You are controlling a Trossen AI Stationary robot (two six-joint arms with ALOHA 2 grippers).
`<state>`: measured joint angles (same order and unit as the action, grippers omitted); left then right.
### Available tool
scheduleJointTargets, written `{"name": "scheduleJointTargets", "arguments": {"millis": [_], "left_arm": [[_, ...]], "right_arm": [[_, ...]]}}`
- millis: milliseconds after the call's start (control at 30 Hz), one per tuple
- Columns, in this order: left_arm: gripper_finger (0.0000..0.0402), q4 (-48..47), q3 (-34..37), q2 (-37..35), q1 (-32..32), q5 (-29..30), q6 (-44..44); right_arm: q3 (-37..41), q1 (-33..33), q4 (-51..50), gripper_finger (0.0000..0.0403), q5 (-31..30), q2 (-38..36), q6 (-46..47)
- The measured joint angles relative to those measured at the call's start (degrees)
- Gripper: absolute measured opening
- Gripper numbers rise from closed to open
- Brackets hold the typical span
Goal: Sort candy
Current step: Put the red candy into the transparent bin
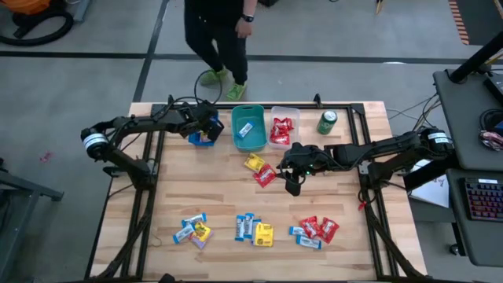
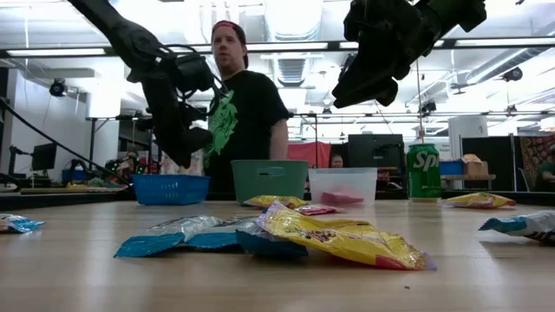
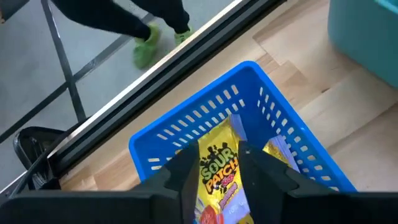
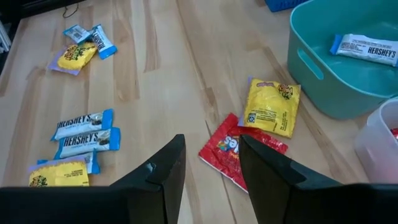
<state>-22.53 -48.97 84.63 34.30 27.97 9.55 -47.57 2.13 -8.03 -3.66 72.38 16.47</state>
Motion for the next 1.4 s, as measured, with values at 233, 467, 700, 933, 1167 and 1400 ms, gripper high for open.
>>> {"name": "scheduleJointTargets", "arguments": {"millis": [233, 467, 700, 933, 1167, 1400], "left_arm": [[0.012, -2.16, 0.0, -5.66, -5.08, -1.66, 0.55], [0.0119, -1.92, 0.21, -12.86, -17.24, -2.02, 0.99], [0.0108, -1.03, 0.82, -15.55, -31.99, -6.7, -0.05], [0.0094, 4.96, 1.11, -12.23, -45.43, -7.41, -5.15], [0.0081, 12.34, 1.14, -8.9, -52.56, -8.02, -7.16], [0.0078, 20.35, 5.13, -8.3, -53.99, -8.02, -7.88]], "right_arm": [[0.01, 0.0, -0.39, 0.0141, -0.02, 0.02, 3.37], [0.02, -0.04, -1.78, 0.0137, -0.98, 0.02, 9.84], [0.02, -0.28, -3.23, 0.0125, -1.05, 0.06, 15.75], [0.02, 0.68, -2.65, 0.0125, -4.07, 0.92, 2.97], [0.3, 2.73, 2.45, 0.0118, -4.06, 8.54, -11.57], [0.37, 2.76, 14.43, 0.0119, -8.1, 19.72, -12.54]]}}
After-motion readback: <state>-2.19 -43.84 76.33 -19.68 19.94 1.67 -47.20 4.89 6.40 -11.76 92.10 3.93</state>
